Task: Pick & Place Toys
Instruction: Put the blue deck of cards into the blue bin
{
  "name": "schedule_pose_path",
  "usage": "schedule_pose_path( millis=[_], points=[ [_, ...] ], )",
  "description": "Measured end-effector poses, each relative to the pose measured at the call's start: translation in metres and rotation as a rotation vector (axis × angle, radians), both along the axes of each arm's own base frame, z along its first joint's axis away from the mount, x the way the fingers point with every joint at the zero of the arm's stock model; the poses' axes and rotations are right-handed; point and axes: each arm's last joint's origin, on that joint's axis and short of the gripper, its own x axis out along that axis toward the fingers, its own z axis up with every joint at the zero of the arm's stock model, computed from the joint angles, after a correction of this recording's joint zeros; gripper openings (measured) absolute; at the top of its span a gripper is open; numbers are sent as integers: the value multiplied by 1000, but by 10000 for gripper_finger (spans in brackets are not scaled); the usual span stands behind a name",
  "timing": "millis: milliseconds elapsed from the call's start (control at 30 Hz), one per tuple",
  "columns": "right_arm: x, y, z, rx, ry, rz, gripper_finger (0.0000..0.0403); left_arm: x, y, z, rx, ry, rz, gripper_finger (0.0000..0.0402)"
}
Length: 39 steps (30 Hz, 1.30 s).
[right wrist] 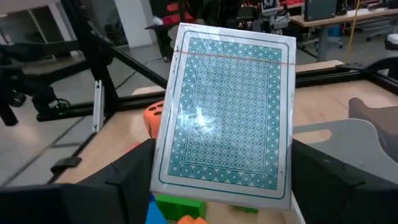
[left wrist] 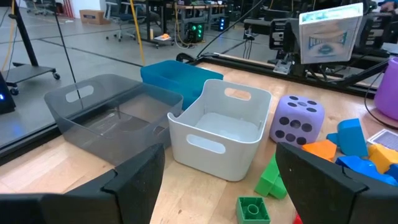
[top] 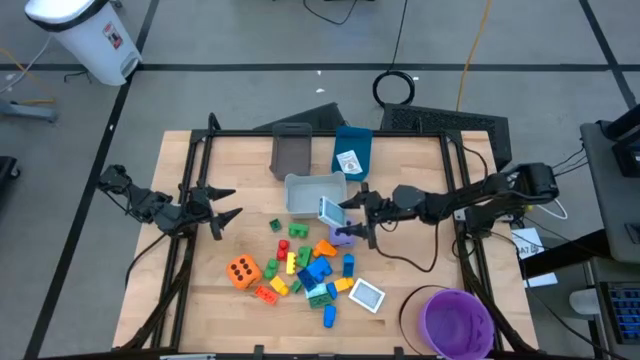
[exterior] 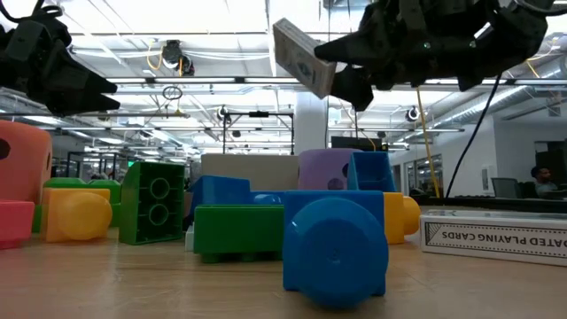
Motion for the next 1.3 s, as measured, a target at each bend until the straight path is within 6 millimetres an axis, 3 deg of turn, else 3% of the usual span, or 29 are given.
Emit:
schedule_pose_path(
  millis=[267, 600, 967, 1133, 1300],
  points=[
    [2, -17, 2, 43, -2, -127, 274, 0, 0, 0, 0, 1, 0, 310],
    [20, -13, 29, 50, -22, -296, 274, 0, 0, 0, 1, 1, -1, 310],
    [24, -27, 38, 23, -14, -553, 274, 0, 0, 0, 1, 1, 0, 310],
    [24, -43, 31, 12, 9, -655, 274, 0, 0, 0, 1, 1, 0, 310],
    [32, -88, 26, -12, 165, -788, 274, 0, 0, 0, 1, 1, 0, 310]
  ],
)
